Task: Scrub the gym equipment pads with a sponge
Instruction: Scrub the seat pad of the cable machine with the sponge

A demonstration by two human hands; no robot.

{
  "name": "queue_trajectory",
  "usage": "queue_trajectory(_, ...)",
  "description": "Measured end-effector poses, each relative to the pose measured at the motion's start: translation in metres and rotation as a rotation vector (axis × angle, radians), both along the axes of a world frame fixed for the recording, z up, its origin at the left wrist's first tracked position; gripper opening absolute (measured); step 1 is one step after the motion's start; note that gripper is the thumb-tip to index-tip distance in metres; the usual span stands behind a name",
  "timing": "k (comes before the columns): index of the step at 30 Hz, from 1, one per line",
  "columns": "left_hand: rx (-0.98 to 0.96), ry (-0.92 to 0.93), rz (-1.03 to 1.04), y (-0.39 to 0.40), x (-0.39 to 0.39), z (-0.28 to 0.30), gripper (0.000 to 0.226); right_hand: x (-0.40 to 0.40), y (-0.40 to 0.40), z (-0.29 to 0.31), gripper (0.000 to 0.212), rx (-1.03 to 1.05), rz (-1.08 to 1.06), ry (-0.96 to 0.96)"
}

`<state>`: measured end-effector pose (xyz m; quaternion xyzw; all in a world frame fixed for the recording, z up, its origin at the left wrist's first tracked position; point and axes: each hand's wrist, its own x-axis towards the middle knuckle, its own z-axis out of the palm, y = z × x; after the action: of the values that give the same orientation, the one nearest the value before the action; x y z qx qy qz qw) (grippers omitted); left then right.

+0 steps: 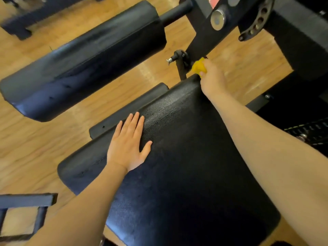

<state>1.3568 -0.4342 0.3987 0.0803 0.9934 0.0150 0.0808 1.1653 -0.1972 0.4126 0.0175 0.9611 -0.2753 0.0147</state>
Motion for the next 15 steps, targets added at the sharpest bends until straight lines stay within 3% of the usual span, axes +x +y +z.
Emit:
queue_trajectory(4, -0.022, -0.019, -0.004, -0.001, 0.0, 0.0, 0.073, 0.039, -0.038, 0.001, 0.021, 0.185, 0.256, 0.127)
queue_trajectory(9, -0.036, -0.025, 0.0, -0.001, -0.002, 0.001, 0.073, 0.103, -0.034, -0.003, 0.053, 0.128, 0.429, 0.066)
queue_trajectory(15, -0.048, -0.022, 0.003, -0.002, -0.002, 0.0, 0.075, 0.049, -0.041, 0.008, 0.043, 0.103, 0.272, 0.03)
